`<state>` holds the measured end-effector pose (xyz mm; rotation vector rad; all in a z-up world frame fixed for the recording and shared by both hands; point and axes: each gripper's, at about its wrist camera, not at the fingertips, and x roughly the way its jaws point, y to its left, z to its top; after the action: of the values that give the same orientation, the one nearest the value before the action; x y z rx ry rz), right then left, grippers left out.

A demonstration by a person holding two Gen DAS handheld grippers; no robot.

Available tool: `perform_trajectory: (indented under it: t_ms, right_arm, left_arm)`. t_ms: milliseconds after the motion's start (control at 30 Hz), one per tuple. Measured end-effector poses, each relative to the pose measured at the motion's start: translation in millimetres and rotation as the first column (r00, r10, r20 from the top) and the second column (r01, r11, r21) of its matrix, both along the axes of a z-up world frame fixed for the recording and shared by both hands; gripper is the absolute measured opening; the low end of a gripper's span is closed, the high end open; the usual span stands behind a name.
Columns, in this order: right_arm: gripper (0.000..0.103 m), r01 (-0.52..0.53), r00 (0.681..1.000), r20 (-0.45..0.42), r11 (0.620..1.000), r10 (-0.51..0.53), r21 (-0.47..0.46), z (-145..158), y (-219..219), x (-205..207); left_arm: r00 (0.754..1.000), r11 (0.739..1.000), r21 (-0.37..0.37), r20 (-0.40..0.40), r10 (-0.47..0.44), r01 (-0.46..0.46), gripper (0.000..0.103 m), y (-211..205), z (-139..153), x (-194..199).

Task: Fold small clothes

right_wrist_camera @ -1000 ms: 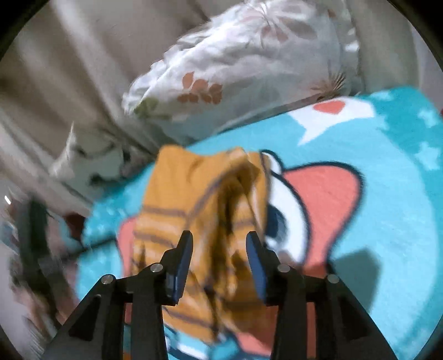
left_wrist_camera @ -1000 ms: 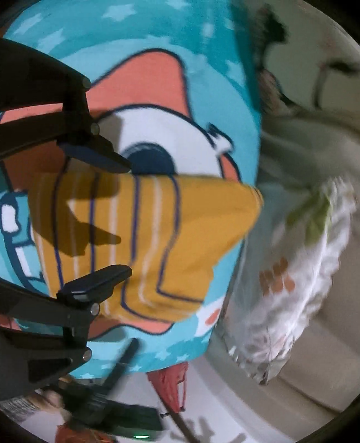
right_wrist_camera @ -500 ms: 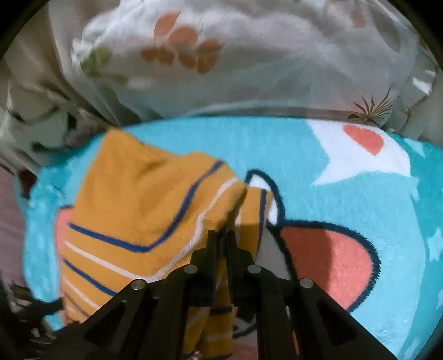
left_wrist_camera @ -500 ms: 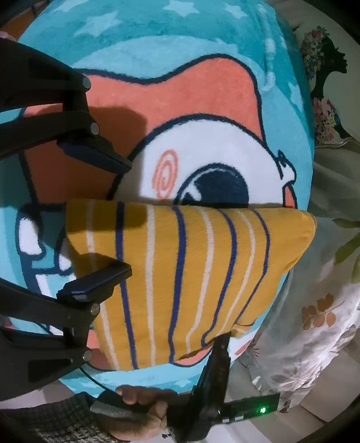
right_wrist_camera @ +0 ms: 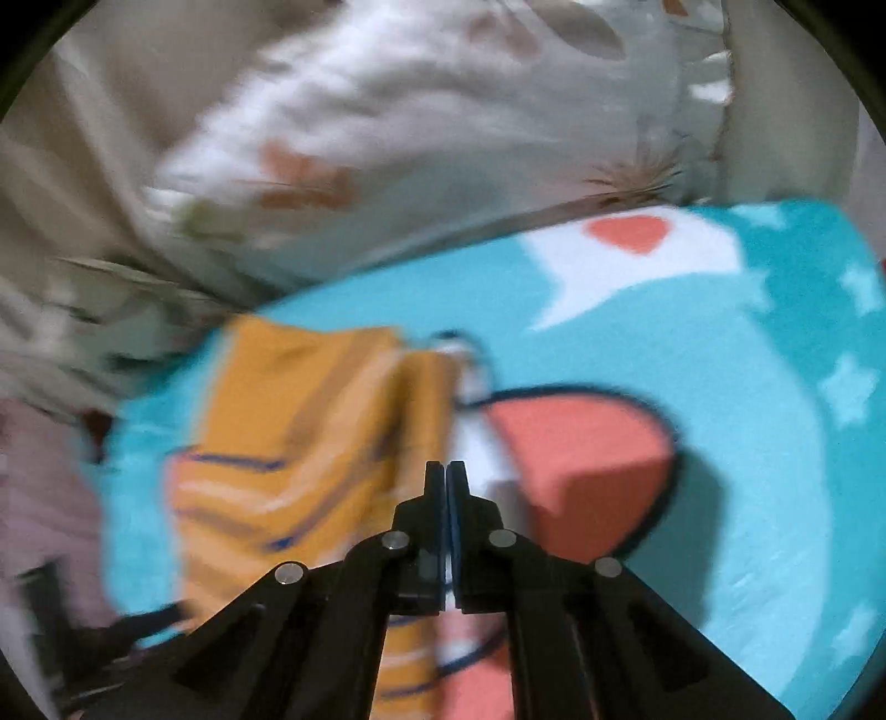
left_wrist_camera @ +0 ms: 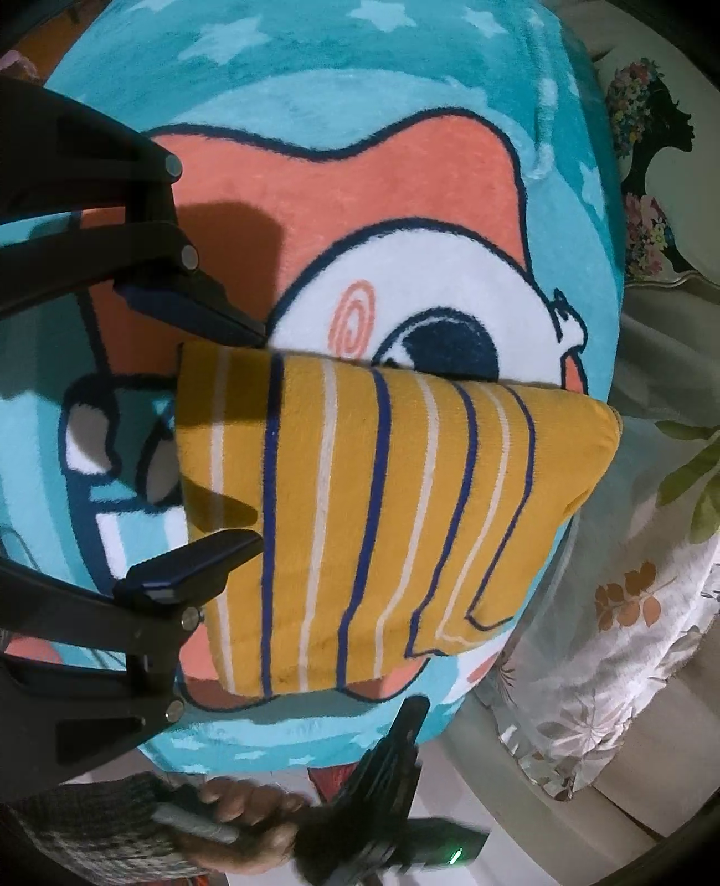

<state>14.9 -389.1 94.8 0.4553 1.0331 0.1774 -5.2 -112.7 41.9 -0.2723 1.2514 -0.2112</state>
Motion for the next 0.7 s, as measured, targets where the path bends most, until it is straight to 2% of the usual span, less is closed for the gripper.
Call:
perform_trajectory:
  t_ms: [67, 100, 133, 233, 267, 300, 400, 500, 600, 700]
  right_arm:
    - [0.017, -0.047, 0.999, 0.015, 0.993, 0.046, 0.104, 1.7, 11.9, -13.3]
    - [0.036, -0.064, 0.998, 0.007, 0.990, 0.064, 0.125, -2.6, 22.2, -15.5]
    - [0.049, -0.079, 0.997, -0.007, 0.988, 0.080, 0.135, -8.5, 32.7, -18.4]
    - [0.046, -0.106, 0.991, -0.067, 0.990, 0.112, 0.097, -33.2, 61.6, -16.8]
    - [0.039, -0.109, 0.990, -0.078, 0.988, 0.118, 0.106, -41.6, 68.8, -14.9]
    - [0.018, -0.115, 0.989, -0.078, 0.985, 0.126, 0.130, -45.9, 73.2, -13.6]
    - [0.014, -0.084, 0.994, -0.062, 0.981, 0.096, 0.175, -41.8, 63.4, -12.4]
    - [0.014, -0.041, 0.997, -0.056, 0.994, 0.046, 0.103, -30.2, 40.3, -22.7]
    - [0.014, -0.009, 0.994, -0.108, 0.999, 0.014, 0.050, -44.9, 17.4, -30.5]
    - [0.021, -0.011, 0.992, -0.122, 0.998, 0.018, 0.054, -53.1, 19.7, -28.3]
  left_arm:
    - [1.000, 1.000, -0.011, -0.001, 0.011, -0.011, 0.068, 1.2, 0.9, -2.0]
    - [1.000, 1.000, -0.017, -0.001, 0.017, -0.017, 0.068, 1.8, 1.9, -2.0]
    - [1.000, 1.000, -0.020, 0.000, 0.020, -0.020, 0.068, 2.3, 3.1, -2.1]
    - [1.000, 0.999, -0.017, 0.007, 0.029, -0.029, 0.068, 1.6, 7.2, -2.0]
    - [0.999, 0.999, -0.016, 0.010, 0.031, -0.031, 0.068, 1.1, 9.0, -2.6]
    - [0.999, 0.999, -0.015, 0.013, 0.033, -0.033, 0.068, 1.0, 10.6, -3.9]
    - [0.999, 0.999, -0.010, 0.015, 0.045, -0.045, 0.068, 3.0, 13.4, -6.9]
    - [0.998, 0.998, -0.008, 0.008, 0.056, -0.056, 0.068, 7.5, 11.0, -9.3]
    - [0.997, 0.998, -0.006, -0.036, 0.063, -0.063, 0.068, 8.0, -3.8, -7.9]
    - [0.992, 0.997, -0.006, -0.102, 0.075, -0.076, 0.068, 7.0, -23.3, -5.9]
